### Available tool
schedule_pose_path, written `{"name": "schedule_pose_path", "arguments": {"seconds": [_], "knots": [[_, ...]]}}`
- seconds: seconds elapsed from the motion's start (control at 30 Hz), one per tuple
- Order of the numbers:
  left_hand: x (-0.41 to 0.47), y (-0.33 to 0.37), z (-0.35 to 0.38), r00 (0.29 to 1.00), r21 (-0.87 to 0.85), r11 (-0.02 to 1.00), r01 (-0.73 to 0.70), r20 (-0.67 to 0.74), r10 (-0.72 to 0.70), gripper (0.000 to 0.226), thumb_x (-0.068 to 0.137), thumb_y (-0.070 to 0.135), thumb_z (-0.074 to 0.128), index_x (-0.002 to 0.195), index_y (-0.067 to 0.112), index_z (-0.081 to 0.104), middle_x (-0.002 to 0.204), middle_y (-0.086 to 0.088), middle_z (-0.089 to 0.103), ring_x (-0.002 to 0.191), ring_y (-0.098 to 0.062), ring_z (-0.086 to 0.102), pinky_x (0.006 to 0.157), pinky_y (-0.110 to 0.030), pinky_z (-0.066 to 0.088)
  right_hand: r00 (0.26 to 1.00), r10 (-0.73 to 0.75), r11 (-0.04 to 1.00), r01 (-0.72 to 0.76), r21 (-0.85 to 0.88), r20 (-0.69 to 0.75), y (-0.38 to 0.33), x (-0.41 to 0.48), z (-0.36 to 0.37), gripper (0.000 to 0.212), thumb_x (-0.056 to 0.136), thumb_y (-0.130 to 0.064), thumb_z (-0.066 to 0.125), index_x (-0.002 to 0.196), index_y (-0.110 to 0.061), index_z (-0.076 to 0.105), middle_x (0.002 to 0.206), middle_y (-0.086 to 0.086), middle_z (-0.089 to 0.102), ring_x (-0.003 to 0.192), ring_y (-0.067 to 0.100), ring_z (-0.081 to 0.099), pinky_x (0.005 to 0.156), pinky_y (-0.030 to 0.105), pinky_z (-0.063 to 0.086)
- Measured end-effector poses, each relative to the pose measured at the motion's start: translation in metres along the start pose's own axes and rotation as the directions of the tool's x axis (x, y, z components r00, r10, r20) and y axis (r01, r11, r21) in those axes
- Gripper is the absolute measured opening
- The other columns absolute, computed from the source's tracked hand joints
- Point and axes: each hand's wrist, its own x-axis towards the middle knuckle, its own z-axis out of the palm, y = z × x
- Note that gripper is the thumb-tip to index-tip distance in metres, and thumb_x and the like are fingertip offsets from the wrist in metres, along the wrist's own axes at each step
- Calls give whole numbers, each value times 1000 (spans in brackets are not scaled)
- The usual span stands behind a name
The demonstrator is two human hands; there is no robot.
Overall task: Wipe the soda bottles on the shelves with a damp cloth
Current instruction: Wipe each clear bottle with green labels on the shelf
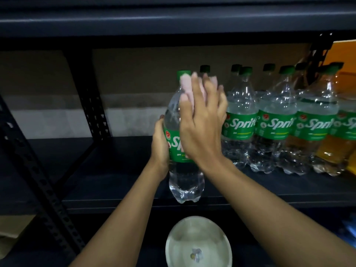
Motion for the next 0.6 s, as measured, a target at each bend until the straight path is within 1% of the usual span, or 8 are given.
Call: {"name": "schedule_pose_path", "arguments": {"seconds": [0.07,0.1,0.2,0.3,0.37,0.43,0.53,0.6], "knots": [[-3,1,-1,1000,-24,1000,4,28,-4,56,113,36,26,101,12,76,86,-8,77,78,-17,74,67,-27,61,997,72,997,-72,15,-40,-12,8,0,59,106,-47,29,160,-25,33,165,-6,32,156,26,10,124,53,16],[-4,1,-1,999,-35,999,4,46,-2,57,113,37,25,102,12,76,88,-8,78,80,-17,75,68,-28,61,995,87,996,-85,40,-58,-14,4,1,59,106,-47,28,160,-23,34,164,-6,35,156,23,13,124,51,17],[-7,1,-2,994,-64,998,-19,102,26,57,114,34,23,105,11,74,89,-8,76,81,-16,74,70,-28,61,987,67,992,-50,119,-145,-11,-30,8,58,107,-41,30,157,-13,39,161,1,42,150,19,33,121,46,30],[-9,2,0,994,-97,995,-17,108,27,61,113,38,22,96,10,74,82,-6,76,74,-15,73,65,-25,60,976,83,987,-53,150,-200,9,-80,21,58,109,-39,32,160,-10,28,165,7,32,153,18,29,123,41,30],[-11,2,0,992,-115,993,-7,123,22,66,111,47,21,107,8,74,95,-11,78,86,-21,76,75,-30,63,981,119,977,-88,193,-156,28,-116,26,62,109,-42,31,162,-12,18,168,5,24,155,17,24,124,39,26],[-14,3,-1,994,-114,993,2,110,10,69,110,53,20,113,11,75,108,-15,78,99,-25,76,88,-38,62,981,184,956,-164,242,-60,45,-147,27,65,108,-50,30,163,-21,12,170,-6,17,156,14,22,124,43,26],[-15,5,-4,996,-63,998,21,90,-15,70,110,57,20,122,12,73,119,-18,76,109,-30,73,103,-48,55,972,227,942,-233,242,52,53,-163,22,64,104,-58,29,159,-50,-3,166,-29,5,155,4,16,125,42,24],[-15,6,-7,997,10,999,32,73,-33,73,110,60,17,126,13,71,123,-18,75,115,-32,73,110,-52,52,979,188,955,-200,217,76,51,-153,16,62,105,-57,27,156,-57,-9,165,-31,0,155,5,14,126,43,24]]}}
